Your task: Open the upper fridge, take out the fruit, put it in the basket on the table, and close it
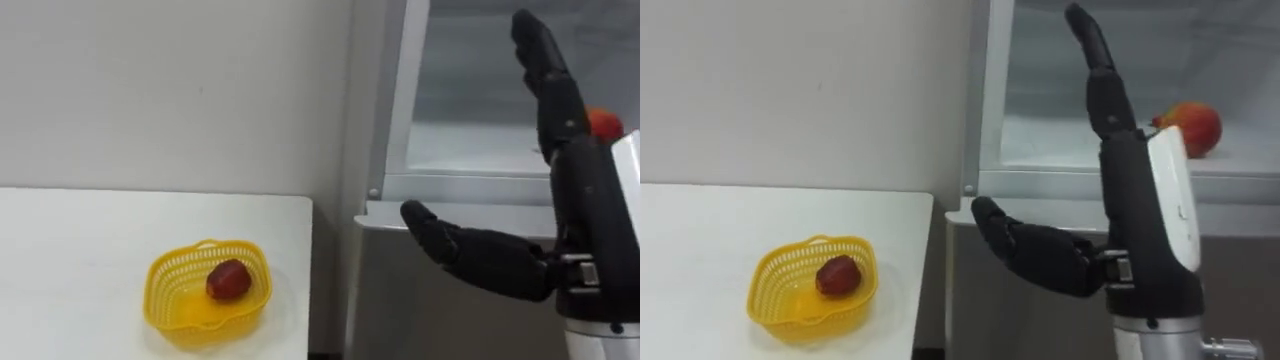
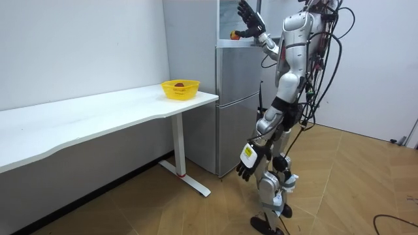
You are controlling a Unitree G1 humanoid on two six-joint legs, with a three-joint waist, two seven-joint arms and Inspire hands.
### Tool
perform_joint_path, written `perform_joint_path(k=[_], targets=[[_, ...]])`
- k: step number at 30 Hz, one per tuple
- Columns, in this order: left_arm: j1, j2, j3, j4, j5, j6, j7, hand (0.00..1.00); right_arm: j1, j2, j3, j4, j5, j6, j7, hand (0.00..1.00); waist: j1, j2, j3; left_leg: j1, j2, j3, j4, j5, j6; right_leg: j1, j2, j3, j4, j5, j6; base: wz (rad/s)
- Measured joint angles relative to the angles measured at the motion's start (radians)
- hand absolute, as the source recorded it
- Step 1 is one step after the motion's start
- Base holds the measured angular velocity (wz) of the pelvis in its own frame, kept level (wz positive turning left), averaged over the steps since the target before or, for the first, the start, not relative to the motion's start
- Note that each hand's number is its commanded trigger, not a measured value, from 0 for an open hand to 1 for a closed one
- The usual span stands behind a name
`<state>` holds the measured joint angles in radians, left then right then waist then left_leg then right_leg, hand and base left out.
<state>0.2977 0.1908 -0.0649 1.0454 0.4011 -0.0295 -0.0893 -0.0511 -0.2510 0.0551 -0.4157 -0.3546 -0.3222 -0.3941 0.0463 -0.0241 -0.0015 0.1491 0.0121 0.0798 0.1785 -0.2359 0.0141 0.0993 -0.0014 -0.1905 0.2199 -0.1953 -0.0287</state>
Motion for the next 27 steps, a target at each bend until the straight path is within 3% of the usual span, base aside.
perform_joint_path(k=[6, 15, 27], targets=[[-0.017, -0.005, -0.015, 0.045, 0.0, -0.016, 0.002, 0.0, 0.039, 0.0, -0.007, -0.034, -0.009, -0.03, -0.049, 0.0, -0.039, 0.005, -0.0023, 0.003, 0.002, 0.002, -0.006, 0.0, -0.001, -0.002, 0.004, 0.008, 0.001, 0.0, 0.0, -0.02], [-0.037, -0.013, -0.037, 0.079, -0.006, -0.018, 0.022, 0.0, 0.043, -0.001, -0.007, -0.034, -0.008, -0.037, -0.091, 0.0, -0.043, 0.009, -0.0023, 0.002, 0.002, 0.021, -0.009, 0.0, 0.0, -0.017, 0.005, 0.027, 0.011, 0.0, 0.0, -0.07], [-0.034, -0.016, -0.034, 0.078, -0.017, -0.018, 0.043, 0.0, 0.044, -0.002, -0.024, -0.024, 0.044, -0.034, -0.081, 0.0, -0.042, -0.007, -0.0092, 0.006, 0.002, 0.024, -0.009, 0.0, 0.0, -0.015, 0.005, 0.034, 0.001, 0.0, 0.0, 0.0]])
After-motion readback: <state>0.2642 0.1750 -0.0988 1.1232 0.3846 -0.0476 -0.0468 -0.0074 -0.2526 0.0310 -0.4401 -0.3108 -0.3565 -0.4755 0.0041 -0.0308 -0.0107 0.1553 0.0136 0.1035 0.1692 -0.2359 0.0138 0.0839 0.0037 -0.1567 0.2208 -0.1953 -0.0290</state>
